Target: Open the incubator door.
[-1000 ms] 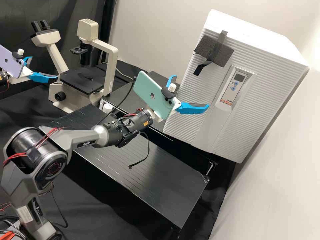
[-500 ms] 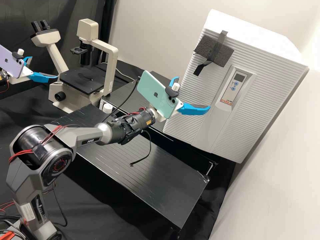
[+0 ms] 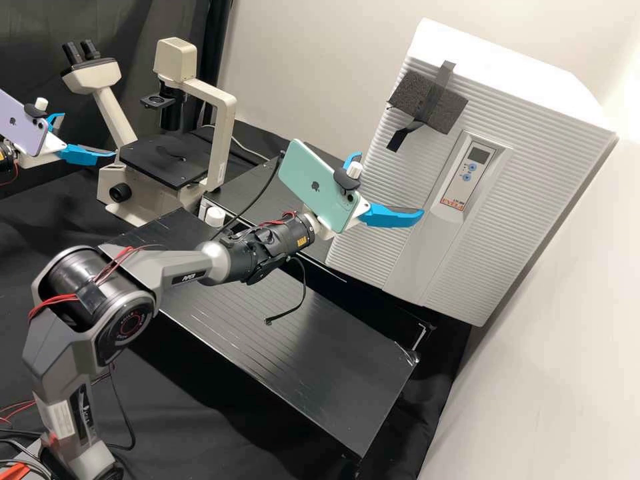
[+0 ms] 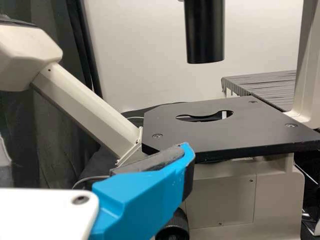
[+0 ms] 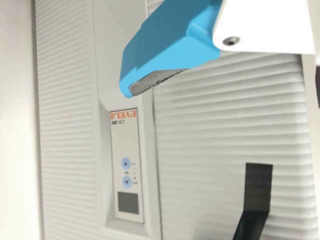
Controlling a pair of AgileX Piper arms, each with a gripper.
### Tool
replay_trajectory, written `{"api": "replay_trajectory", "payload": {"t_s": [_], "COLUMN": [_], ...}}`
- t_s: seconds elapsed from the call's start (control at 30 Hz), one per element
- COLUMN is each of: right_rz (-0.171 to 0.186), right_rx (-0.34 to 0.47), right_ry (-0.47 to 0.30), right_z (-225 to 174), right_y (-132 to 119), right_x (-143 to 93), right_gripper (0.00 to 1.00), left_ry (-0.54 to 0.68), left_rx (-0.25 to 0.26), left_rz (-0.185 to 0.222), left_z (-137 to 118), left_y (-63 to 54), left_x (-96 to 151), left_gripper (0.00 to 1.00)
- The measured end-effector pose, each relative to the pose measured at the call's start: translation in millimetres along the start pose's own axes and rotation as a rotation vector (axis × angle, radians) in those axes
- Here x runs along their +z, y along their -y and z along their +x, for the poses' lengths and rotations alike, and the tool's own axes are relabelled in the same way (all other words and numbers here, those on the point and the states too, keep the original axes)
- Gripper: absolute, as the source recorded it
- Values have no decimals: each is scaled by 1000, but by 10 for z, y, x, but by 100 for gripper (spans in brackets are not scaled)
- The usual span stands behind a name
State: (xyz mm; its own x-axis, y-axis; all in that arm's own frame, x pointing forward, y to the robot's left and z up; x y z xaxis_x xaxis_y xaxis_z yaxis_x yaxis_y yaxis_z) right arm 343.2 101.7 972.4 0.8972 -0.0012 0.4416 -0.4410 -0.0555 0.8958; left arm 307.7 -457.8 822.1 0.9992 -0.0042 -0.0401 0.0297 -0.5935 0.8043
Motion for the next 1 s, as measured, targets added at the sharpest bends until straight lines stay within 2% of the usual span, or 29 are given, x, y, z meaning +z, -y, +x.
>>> {"api": "replay_trajectory", "payload": {"t_s": [0.07,0.1,1.0], "right_rz": [-8,-8,-3], "right_rx": [-4,-5,-20], "right_ry": [3,4,10], "right_z": [6,7,10], "right_y": [8,12,59], "right_x": [6,9,15], "right_gripper": [100,0,0], "left_ry": [0,0,0], "left_rx": [0,0,0], "left_rz": [0,0,0], "left_z": [0,0,0], "left_y": [0,0,0], "left_x": [0,0,0], "left_gripper": [100,100,100]}}
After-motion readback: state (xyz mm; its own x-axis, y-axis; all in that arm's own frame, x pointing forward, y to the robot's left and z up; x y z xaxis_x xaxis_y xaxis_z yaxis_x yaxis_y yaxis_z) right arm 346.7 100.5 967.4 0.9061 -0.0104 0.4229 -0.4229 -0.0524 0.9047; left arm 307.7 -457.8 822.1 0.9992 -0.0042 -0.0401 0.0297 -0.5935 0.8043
